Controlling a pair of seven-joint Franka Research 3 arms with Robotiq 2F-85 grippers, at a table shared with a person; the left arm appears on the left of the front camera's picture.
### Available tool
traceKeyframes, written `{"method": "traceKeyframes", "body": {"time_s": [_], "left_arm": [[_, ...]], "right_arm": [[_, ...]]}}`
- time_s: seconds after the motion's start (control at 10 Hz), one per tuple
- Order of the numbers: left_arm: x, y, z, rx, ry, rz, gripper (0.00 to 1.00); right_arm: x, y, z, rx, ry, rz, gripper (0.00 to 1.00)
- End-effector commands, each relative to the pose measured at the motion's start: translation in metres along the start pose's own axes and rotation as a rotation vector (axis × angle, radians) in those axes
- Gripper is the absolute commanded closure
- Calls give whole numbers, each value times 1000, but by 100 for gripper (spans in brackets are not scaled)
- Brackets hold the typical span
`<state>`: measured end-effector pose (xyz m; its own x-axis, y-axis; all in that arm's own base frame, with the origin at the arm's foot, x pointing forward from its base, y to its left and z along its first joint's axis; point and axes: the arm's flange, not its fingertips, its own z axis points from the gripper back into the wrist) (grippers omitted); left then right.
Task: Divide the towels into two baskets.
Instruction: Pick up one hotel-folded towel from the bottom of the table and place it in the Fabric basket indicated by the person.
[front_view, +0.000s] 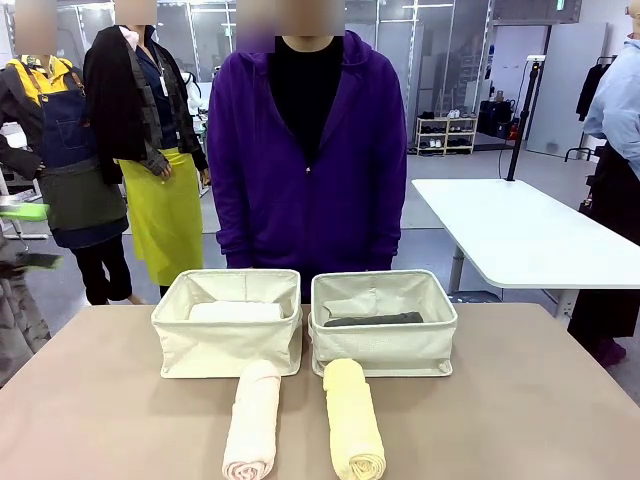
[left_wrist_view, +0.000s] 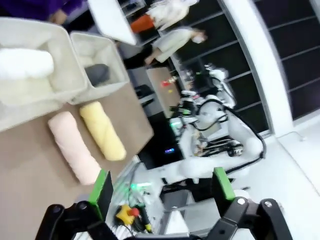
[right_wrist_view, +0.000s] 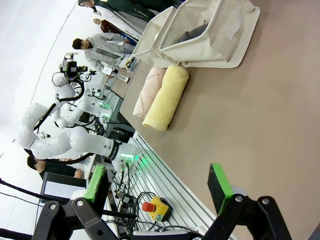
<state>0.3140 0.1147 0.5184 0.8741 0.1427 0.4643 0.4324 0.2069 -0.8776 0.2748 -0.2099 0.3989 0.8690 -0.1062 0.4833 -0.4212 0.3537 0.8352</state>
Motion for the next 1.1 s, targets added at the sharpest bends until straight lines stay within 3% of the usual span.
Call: {"method": "traceKeyframes", "body": {"time_s": [0.0, 0.3, 1.0], "left_arm": [[-15, 28, 52, -105, -6, -13, 0], [-47, 32, 82, -162, -71, -47, 0], [-53, 32, 80, -148, -79, -3, 0]], "right_arm": [[-2, 4, 2, 5, 9, -8, 0], [-2, 4, 2, 5, 9, -8, 0], [-2, 4, 2, 5, 9, -8, 0]]}}
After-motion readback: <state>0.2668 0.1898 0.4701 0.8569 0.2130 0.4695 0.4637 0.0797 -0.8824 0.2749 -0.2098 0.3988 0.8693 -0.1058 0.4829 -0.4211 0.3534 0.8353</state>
